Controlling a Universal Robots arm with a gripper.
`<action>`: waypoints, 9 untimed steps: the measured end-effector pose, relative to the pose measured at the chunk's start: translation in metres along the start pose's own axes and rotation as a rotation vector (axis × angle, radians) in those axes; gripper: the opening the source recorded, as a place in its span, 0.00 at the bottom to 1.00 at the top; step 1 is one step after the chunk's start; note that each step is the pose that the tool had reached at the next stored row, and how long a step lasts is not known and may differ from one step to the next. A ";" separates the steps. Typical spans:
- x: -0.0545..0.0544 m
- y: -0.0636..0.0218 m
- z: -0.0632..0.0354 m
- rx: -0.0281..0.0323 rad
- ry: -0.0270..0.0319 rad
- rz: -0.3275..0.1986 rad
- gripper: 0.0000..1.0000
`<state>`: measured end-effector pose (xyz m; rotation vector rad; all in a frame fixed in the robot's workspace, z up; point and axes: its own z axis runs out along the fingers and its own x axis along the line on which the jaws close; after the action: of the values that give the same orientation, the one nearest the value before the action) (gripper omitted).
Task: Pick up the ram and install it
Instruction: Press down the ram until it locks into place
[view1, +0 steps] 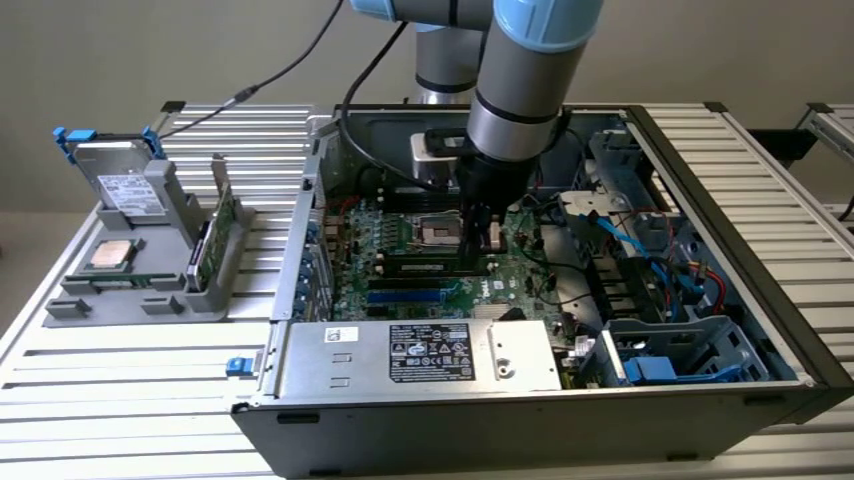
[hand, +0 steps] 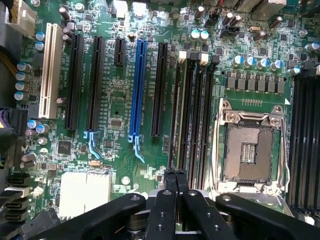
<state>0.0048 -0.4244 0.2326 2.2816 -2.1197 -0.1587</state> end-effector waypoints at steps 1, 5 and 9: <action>0.000 0.0003 -0.0021 -0.0001 0.0001 0.000 0.10; 0.000 0.0036 -0.0027 -0.0001 0.0001 0.000 0.10; -0.001 0.0093 -0.0023 -0.0001 0.0002 0.000 0.10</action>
<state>-0.0043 -0.4244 0.2357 2.2815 -2.1195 -0.1586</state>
